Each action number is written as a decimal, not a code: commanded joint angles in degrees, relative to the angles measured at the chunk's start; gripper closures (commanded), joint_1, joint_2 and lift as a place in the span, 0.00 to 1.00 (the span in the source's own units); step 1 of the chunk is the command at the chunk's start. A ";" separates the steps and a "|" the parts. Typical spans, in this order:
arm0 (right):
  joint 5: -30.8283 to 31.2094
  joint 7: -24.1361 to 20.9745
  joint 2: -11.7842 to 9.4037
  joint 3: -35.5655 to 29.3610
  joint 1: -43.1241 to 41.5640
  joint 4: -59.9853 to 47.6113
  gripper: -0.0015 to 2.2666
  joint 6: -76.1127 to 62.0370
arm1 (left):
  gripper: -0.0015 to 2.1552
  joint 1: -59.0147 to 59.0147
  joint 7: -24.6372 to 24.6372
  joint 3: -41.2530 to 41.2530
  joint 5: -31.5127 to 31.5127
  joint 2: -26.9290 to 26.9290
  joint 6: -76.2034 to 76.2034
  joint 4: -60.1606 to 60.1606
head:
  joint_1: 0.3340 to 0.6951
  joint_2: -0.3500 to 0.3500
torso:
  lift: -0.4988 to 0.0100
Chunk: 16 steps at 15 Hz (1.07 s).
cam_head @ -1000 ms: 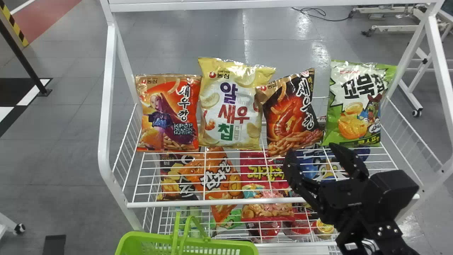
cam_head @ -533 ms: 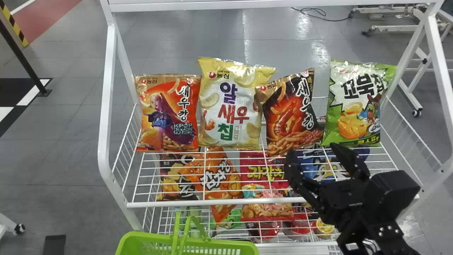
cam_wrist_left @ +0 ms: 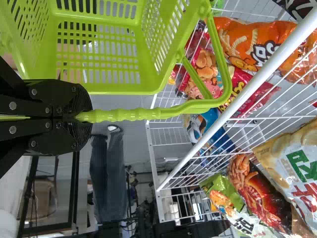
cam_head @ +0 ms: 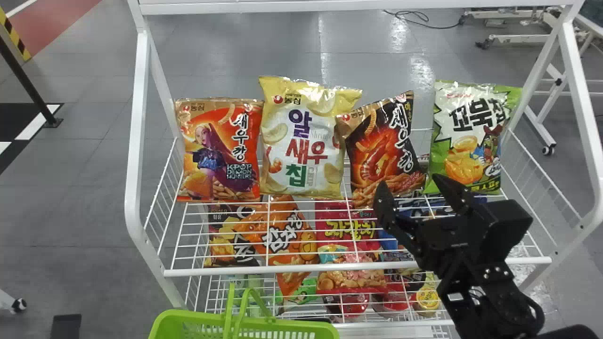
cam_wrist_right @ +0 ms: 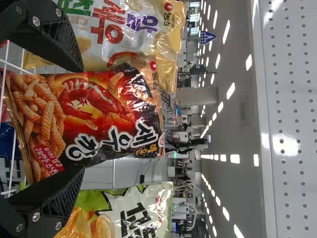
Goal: Hold basket handle with left hand then pick spicy shrimp crackers with right hand and place into basket
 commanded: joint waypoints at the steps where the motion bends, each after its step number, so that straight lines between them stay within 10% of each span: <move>1: 0.00 0.09 0.25 0.12 -3.83 3.47 0.05 -0.01 | 0.88 0.00 0.08 0.00 -0.22 0.02 0.07 0.00 | 1.00 0.53 | 0.91; 16: -4.74 7.91 0.95 -0.58 -18.86 19.03 0.06 2.27 | 0.88 -2.55 0.52 -1.41 -2.33 -0.24 0.07 2.55 | 1.00 0.53 | 0.91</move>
